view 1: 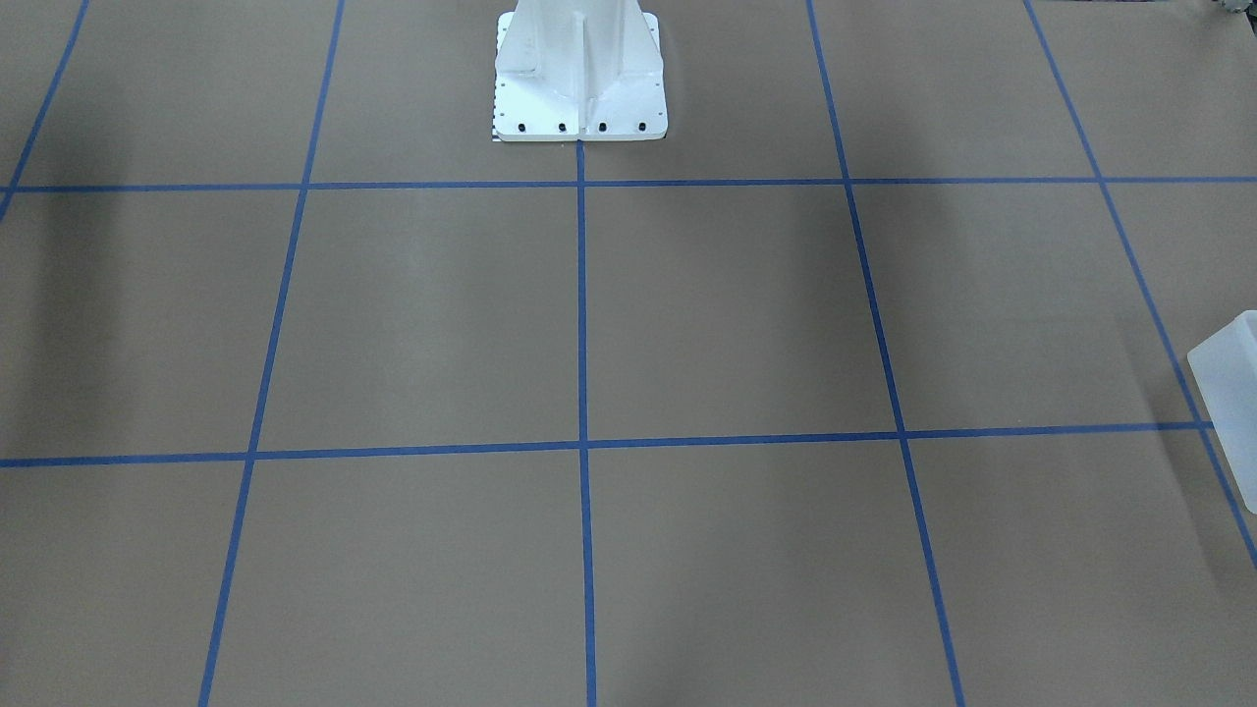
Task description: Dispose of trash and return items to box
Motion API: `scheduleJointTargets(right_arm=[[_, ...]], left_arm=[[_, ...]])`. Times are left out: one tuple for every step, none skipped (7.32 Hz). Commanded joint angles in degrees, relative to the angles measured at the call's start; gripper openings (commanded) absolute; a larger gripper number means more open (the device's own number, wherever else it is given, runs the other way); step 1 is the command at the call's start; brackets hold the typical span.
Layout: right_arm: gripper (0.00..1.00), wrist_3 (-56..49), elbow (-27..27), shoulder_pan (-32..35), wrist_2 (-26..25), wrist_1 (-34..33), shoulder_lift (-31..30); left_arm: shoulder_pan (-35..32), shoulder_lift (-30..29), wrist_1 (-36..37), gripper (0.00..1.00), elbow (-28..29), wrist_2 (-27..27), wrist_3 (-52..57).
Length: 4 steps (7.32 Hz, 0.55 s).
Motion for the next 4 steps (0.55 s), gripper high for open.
scheduleJointTargets(right_arm=[[1.00,0.18,-0.30,0.00,-0.22,0.09,0.08],[1.00,0.18,-0.30,0.00,-0.22,0.09,-0.18],[1.00,0.27,-0.22,0.00,-0.13,0.09,-0.27],[1.00,0.27,0.05,0.00,-0.13,0.09,-0.27]], left_arm=[[-0.03,-0.23,-0.08,0.98,-0.47,0.03,-0.10],[-0.03,-0.24,-0.08,0.98,-0.04,0.03,-0.10],[-0.03,-0.06,-0.17,0.98,-0.55,0.03,-0.10],[-0.11,0.29,-0.25,0.98,-0.73,-0.23,-0.19]])
